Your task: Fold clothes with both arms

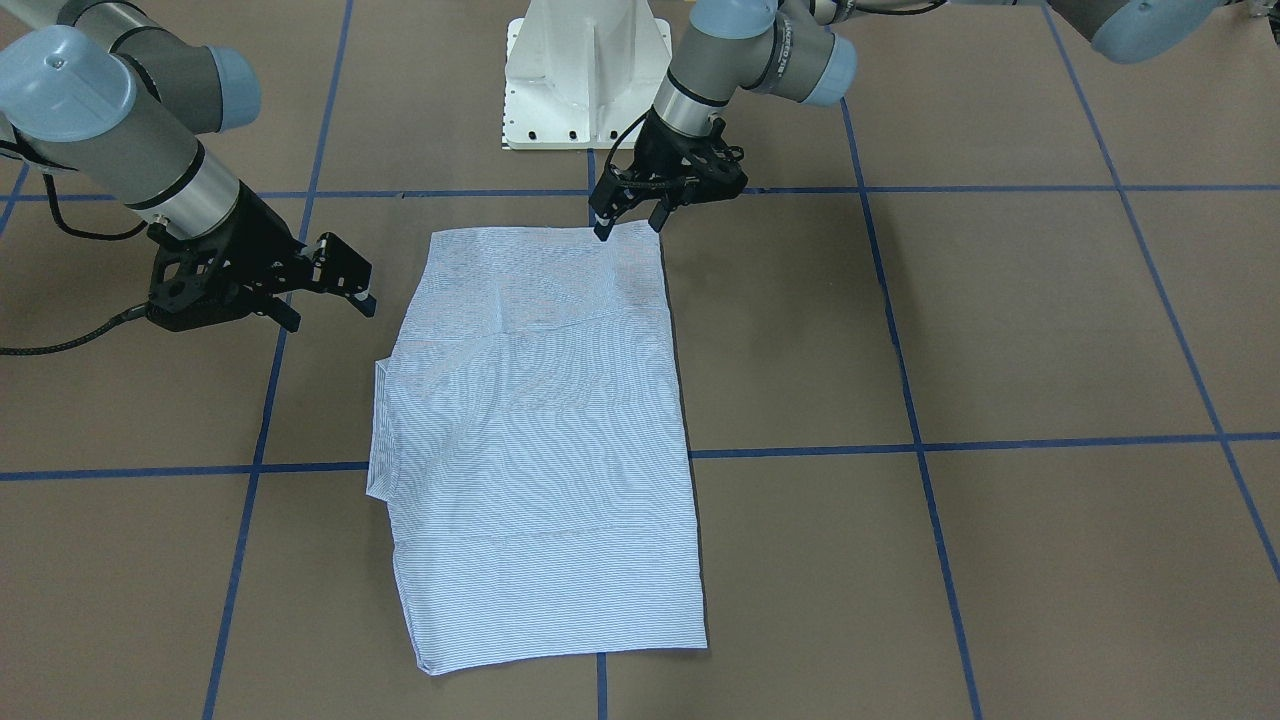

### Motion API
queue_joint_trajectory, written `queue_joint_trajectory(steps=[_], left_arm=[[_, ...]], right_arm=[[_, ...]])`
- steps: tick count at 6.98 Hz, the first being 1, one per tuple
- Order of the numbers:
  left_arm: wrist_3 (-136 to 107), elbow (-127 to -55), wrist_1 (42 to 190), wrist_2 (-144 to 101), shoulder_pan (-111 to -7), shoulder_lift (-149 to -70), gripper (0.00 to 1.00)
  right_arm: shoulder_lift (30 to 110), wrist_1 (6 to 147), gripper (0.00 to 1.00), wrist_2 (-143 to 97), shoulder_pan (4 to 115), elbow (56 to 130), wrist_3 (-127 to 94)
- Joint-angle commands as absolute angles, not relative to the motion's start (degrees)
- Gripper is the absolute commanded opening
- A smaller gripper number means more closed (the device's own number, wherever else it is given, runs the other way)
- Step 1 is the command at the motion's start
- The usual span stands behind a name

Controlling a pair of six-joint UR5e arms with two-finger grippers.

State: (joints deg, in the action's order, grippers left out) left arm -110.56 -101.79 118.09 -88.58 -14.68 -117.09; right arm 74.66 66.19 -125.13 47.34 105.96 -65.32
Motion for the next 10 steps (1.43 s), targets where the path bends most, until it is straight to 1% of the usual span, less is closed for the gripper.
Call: queue_joint_trajectory(steps=[1,5,6,8,9,10], left_arm=[[-110.57,-100.2,117.86,-88.59,-14.5,-117.07,0.99],[-110.57,-99.93,116.19,-88.68,-13.18,-117.16,0.97],[-110.57,-99.93,116.19,-88.68,-13.18,-117.25,0.89],[-110.57,-99.93,116.19,-88.77,-13.1,-117.25,0.83],[-110.57,-99.93,116.19,-88.77,-13.1,-117.25,0.76],[-110.57,-100.28,116.19,-88.77,-13.1,-117.25,0.63]], right_arm=[[74.71,66.18,1.0,-125.07,47.02,106.26,-65.83],[74.71,66.27,1.0,-125.07,46.93,106.52,-65.92],[74.71,66.36,1.0,-125.07,46.93,106.61,-65.92],[74.71,66.53,1.0,-125.07,46.93,106.52,-65.92],[74.71,66.62,1.0,-125.07,46.93,106.52,-65.83],[74.71,66.62,1.0,-125.07,46.93,106.61,-65.92]])
